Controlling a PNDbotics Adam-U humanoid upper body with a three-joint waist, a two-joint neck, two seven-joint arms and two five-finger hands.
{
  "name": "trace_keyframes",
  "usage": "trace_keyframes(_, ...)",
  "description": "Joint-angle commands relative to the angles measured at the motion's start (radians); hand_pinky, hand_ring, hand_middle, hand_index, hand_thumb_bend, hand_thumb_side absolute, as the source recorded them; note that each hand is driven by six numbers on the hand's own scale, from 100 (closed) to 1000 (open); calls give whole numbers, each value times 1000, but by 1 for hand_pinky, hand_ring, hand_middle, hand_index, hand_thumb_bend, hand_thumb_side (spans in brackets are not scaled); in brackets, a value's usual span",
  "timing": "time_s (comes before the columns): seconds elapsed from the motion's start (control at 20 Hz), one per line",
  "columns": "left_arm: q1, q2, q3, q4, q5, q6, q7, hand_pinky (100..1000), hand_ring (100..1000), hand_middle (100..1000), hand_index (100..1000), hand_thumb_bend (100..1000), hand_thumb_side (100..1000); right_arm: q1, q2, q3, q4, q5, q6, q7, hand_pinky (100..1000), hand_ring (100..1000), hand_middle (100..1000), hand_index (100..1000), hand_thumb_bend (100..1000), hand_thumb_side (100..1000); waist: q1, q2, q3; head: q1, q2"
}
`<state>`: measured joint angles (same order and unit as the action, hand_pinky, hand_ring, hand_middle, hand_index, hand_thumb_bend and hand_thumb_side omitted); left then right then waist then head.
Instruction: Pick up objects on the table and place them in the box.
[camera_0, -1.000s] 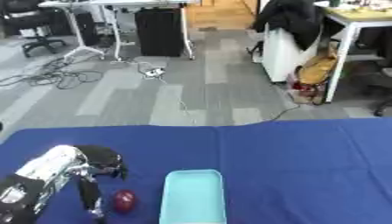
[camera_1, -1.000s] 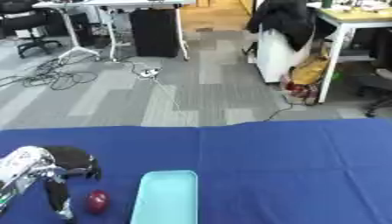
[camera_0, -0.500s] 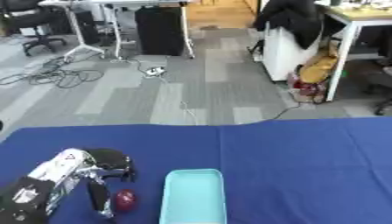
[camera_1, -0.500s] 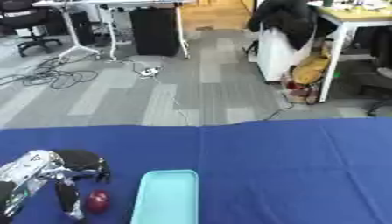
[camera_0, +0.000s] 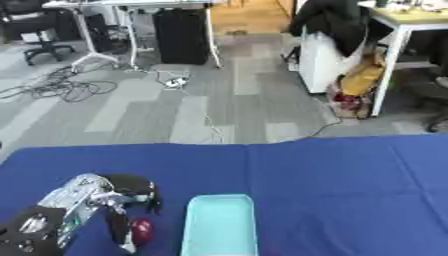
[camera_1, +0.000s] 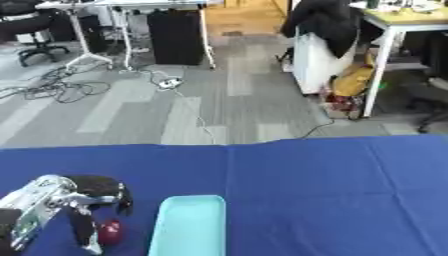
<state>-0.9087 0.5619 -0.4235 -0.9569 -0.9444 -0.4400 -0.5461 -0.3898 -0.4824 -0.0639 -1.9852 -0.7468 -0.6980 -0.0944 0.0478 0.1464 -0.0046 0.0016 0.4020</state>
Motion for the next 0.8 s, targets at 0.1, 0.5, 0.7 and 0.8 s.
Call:
trace_keyframes(0.1, -27, 24, 0, -31, -73, -24, -3, 100, 242, 517, 722, 789, 323, -13, -13, -6, -15, -1, 3, -1, 127, 262, 260, 512, 100, 757, 0, -16, 1, 9, 6)
trace_keyframes(0.5, -21, 9, 4, -1, -145, -59, 15, 100, 210, 474, 714, 806, 298, -15, -12, -6, -15, -2, 3, -2, 127, 262, 260, 512, 100, 757, -2, -14, -1, 15, 10)
trace_keyframes(0.7, -11, -1, 16, 30, -156, -65, 29, 100, 180, 440, 700, 808, 298, -19, -9, -5, -15, -4, 4, -1, 127, 262, 260, 513, 100, 758, -2, -13, -4, 24, 7)
trace_keyframes(0.8, -8, -5, 19, 43, -159, -71, 41, 100, 148, 399, 666, 795, 294, -19, -8, -5, -15, -5, 5, 1, 126, 262, 260, 513, 100, 758, -3, -12, -4, 23, 6)
